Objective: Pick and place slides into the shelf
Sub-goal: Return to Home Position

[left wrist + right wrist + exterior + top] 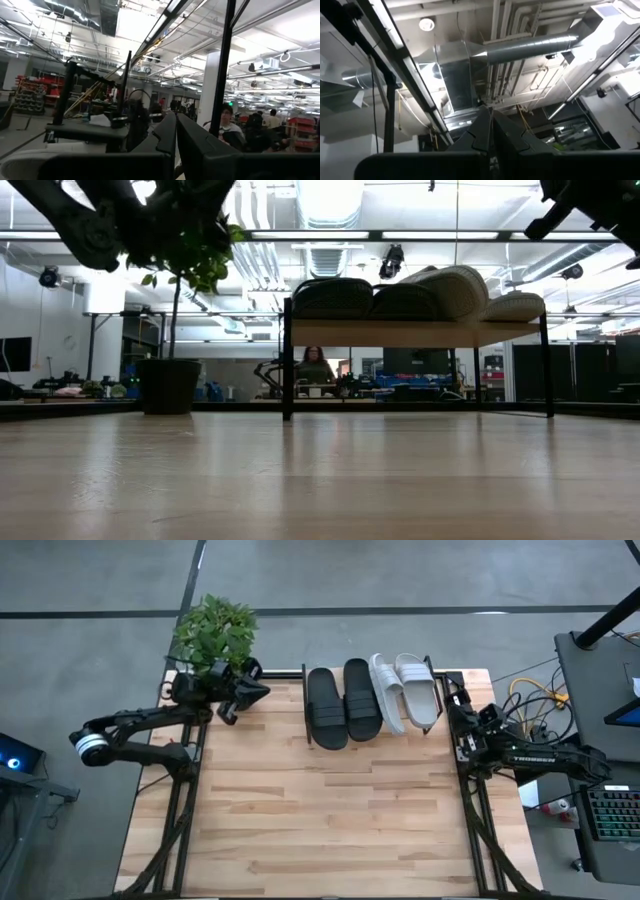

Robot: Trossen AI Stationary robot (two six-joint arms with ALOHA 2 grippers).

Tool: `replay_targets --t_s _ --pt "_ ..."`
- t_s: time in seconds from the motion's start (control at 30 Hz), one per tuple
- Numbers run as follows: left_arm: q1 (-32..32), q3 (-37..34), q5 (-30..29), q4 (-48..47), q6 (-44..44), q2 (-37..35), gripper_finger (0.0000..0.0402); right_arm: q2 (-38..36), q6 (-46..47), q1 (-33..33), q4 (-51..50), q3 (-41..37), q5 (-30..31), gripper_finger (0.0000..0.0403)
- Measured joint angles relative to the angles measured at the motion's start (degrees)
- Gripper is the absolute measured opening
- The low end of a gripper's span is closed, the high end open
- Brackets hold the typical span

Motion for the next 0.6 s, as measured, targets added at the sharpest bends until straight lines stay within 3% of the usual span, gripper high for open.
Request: replay_targets --t_s 0.6 --pt "-2.1 -10.5 0.8 -0.7 -9.1 -12.4 0.0000 0.0 0.0 -0.2 -3.1 0.0 1.4 0.0008"
